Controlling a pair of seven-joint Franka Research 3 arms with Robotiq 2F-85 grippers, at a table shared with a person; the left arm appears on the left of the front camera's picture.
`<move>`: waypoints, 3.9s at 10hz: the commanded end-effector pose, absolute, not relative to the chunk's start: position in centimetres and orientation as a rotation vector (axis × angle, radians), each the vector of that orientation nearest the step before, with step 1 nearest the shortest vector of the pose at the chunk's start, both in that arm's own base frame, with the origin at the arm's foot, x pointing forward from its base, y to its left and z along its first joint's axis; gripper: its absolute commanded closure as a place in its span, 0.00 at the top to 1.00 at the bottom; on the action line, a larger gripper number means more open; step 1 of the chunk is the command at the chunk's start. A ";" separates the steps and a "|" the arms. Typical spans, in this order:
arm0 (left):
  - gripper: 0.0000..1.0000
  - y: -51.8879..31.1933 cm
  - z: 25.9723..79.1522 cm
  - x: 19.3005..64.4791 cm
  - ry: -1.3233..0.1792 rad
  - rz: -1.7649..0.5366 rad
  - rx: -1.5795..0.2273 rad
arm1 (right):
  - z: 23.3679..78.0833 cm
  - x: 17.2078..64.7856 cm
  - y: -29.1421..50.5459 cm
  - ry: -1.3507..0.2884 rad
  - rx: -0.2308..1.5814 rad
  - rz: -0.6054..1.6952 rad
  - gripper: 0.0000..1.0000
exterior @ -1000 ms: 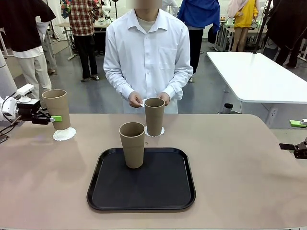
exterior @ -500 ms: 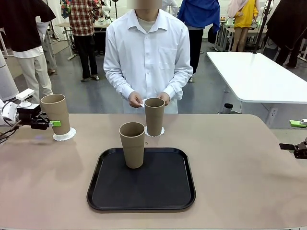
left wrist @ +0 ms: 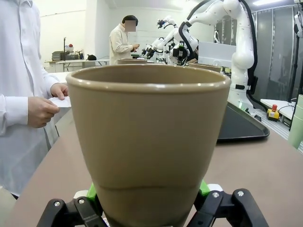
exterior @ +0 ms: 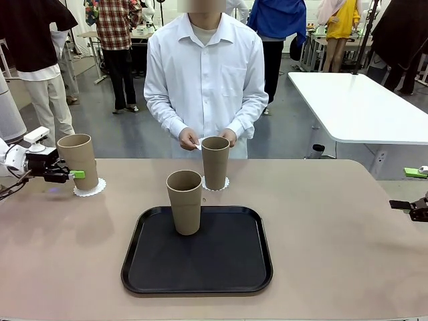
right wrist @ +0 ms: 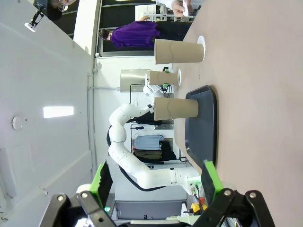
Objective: Place coasters on the table and set cups on them.
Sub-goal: Take one Reusable plastic cup from the Flat Tray and place it on a coaster set by the human.
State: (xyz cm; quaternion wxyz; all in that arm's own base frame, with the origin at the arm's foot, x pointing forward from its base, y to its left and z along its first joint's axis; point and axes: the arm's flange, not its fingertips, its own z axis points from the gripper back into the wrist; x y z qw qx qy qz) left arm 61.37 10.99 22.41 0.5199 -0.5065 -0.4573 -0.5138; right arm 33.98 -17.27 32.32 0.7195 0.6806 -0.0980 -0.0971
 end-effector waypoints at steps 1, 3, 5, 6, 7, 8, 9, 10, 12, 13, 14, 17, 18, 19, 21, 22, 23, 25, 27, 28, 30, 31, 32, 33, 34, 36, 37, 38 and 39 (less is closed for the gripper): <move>0.83 11.5 22.5 62.2 -1.059 -1.253 -1.244 | 32.5 34.0 -17.3 -0.214 1.505 -0.218 1.00; 0.83 11.2 22.3 62.1 -1.052 -1.252 -1.252 | 32.5 34.0 -17.3 -0.214 1.505 -0.218 1.00; 0.83 11.1 22.1 62.2 -1.032 -1.257 -1.256 | 32.5 34.0 -17.3 -0.214 1.505 -0.218 1.00; 0.83 11.1 22.0 62.2 -1.028 -1.258 -1.258 | 32.5 34.0 -17.3 -0.214 1.505 -0.218 1.00; 0.88 11.2 21.9 62.1 -1.027 -1.258 -1.257 | 32.5 34.0 -17.3 -0.214 1.505 -0.218 1.00; 0.98 11.2 22.0 62.2 -1.020 -1.261 -1.255 | 32.5 34.0 -17.3 -0.214 1.505 -0.218 1.00; 1.00 11.3 22.0 62.2 -1.013 -1.263 -1.254 | 32.5 34.0 -17.3 -0.214 1.505 -0.218 1.00; 1.00 11.3 21.9 62.2 -1.014 -1.264 -1.249 | 32.5 34.0 -17.3 -0.214 1.505 -0.218 1.00; 1.00 11.4 22.0 62.2 -1.005 -1.267 -1.242 | 32.5 34.0 -17.3 -0.214 1.505 -0.218 1.00; 1.00 11.5 22.0 62.3 -1.000 -1.273 -1.224 | 32.5 34.0 -17.3 -0.214 1.505 -0.218 1.00; 1.00 11.5 21.8 62.3 -0.995 -1.275 -1.204 | 32.5 34.0 -17.3 -0.214 1.505 -0.218 1.00; 1.00 11.6 21.7 62.4 -0.936 -1.306 -1.174 | 32.5 34.0 -17.3 -0.214 1.505 -0.218 1.00; 1.00 11.7 21.6 62.4 -0.929 -1.306 -1.167 | 32.5 34.0 -17.3 -0.214 1.505 -0.218 1.00; 1.00 11.8 21.7 62.4 -0.918 -1.308 -1.165 | 32.5 34.0 -17.3 -0.214 1.505 -0.218 1.00; 1.00 11.9 21.8 62.4 -0.898 -1.313 -1.149 | 32.5 34.0 -17.3 -0.214 1.505 -0.218 1.00; 1.00 11.9 21.8 62.4 -0.893 -1.314 -1.141 | 32.5 34.0 -17.3 -0.214 1.505 -0.218 1.00; 1.00 12.0 22.0 62.5 -0.877 -1.320 -1.128 | 32.5 34.0 -17.3 -0.214 1.505 -0.218 1.00; 1.00 12.9 22.9 62.1 -0.832 -1.334 -1.071 | 32.5 34.0 -17.3 -0.214 1.505 -0.218 1.00; 1.00 14.5 24.8 61.4 -0.814 -1.329 -1.019 | 32.5 34.0 -17.3 -0.214 1.505 -0.218 1.00; 1.00 15.2 25.8 61.1 -0.782 -1.335 -0.984 | 32.5 34.0 -17.3 -0.214 1.505 -0.218 1.00; 1.00 16.8 28.5 59.6 -0.695 -1.347 -0.880 | 32.5 34.0 -17.3 -0.214 1.505 -0.218 1.00; 1.00 17.1 31.0 58.7 -0.619 -1.300 -0.804 | 32.5 34.0 -17.3 -0.214 1.505 -0.218 1.00; 1.00 16.3 34.0 57.4 -0.605 -1.180 -0.664 | 32.5 34.0 -17.3 -0.214 1.505 -0.218 1.00; 1.00 15.1 37.5 55.6 -0.611 -1.046 -0.586 | 32.5 34.0 -17.3 -0.214 1.505 -0.218 1.00; 1.00 14.1 39.4 54.0 -0.571 -0.972 -0.519 | 32.5 34.0 -17.3 -0.214 1.505 -0.218 1.00; 1.00 12.4 41.9 50.7 -0.500 -0.906 -0.373 | 32.5 34.0 -17.3 -0.214 1.505 -0.218 1.00; 1.00 10.8 43.3 48.9 -0.456 -0.846 -0.312 | 32.5 34.0 -17.3 -0.214 1.505 -0.218 1.00; 1.00 9.2 44.9 47.6 -0.392 -0.779 -0.287 | 32.5 34.0 -17.3 -0.214 1.505 -0.218 1.00; 1.00 8.0 46.0 46.5 -0.365 -0.727 -0.260 | 32.5 34.0 -17.3 -0.214 1.505 -0.218 1.00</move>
